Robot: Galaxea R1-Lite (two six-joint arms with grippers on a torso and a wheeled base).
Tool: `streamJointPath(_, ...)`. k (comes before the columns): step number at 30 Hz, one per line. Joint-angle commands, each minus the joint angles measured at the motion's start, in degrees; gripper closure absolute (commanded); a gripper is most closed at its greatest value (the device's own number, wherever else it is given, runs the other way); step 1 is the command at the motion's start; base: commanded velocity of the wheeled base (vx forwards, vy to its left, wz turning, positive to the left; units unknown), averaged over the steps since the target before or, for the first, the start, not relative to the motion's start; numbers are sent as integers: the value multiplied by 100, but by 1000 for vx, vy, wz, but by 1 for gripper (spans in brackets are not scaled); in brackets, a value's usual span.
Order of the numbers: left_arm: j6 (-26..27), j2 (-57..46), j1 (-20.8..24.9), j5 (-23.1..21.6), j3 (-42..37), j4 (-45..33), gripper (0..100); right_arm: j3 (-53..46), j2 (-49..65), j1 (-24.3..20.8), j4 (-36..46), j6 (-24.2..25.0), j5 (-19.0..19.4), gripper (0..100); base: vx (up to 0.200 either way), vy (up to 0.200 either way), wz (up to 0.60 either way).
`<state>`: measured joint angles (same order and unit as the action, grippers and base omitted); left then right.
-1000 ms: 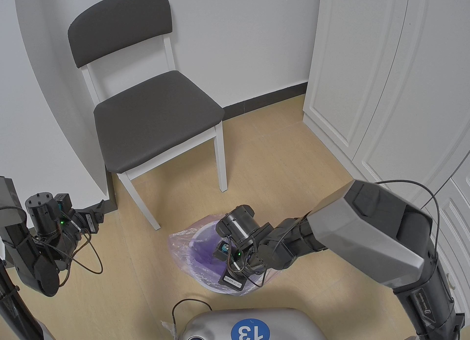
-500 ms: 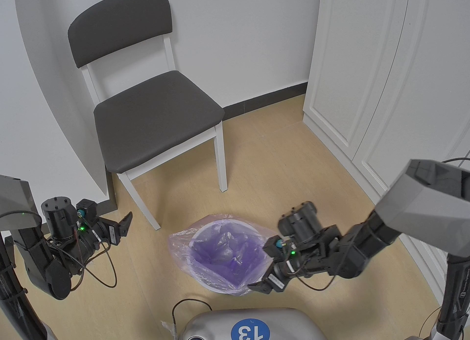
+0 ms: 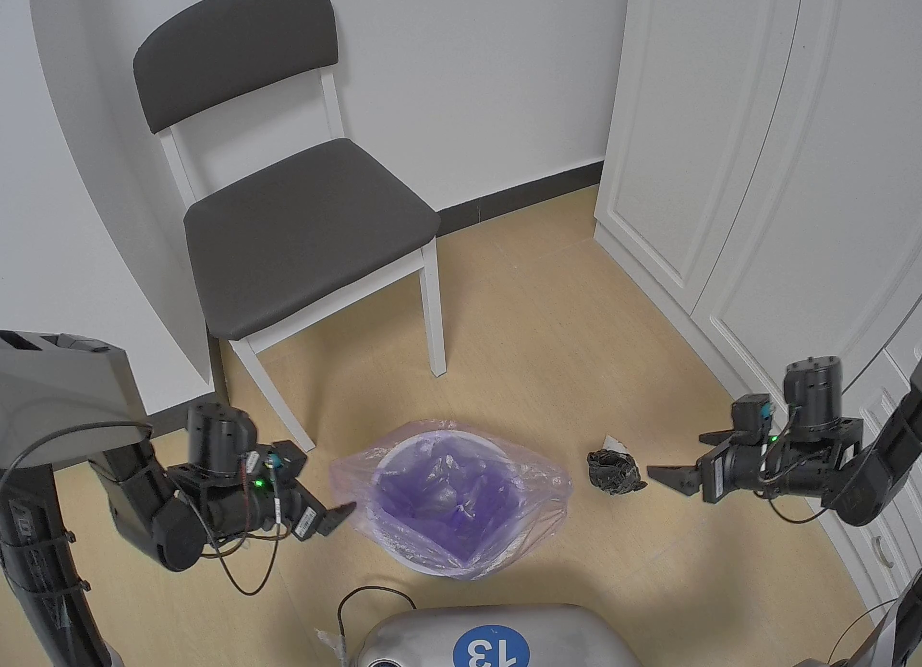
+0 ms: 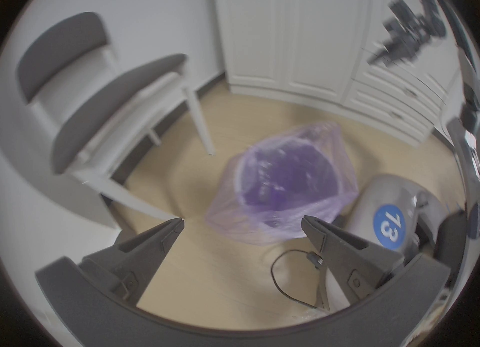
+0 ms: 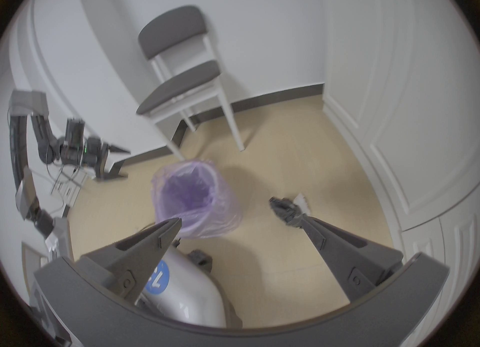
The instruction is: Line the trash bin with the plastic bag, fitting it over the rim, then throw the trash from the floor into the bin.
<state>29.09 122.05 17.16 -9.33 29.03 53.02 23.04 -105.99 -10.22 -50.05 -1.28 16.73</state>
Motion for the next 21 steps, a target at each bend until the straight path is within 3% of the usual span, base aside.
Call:
streamJointPath(1,1046,785,1087,-289,1738,-1514,0,298,482,1048,-233,251,349,0,0,0,0)
streamJointPath(6,1082,1101,1430,-272,2415,-2138,0,359,456,1373,-171,242,498,0,0,0,0)
streamJointPath(10,1231,1110,1536,-263,2485,-2612,0,394,456,1470,-171,242,639,0,0,0,0)
streamJointPath(21,1319,1330,1746,-280,2749,-2735,0,429,342,1479,-171,233,639,0,0,0,0)
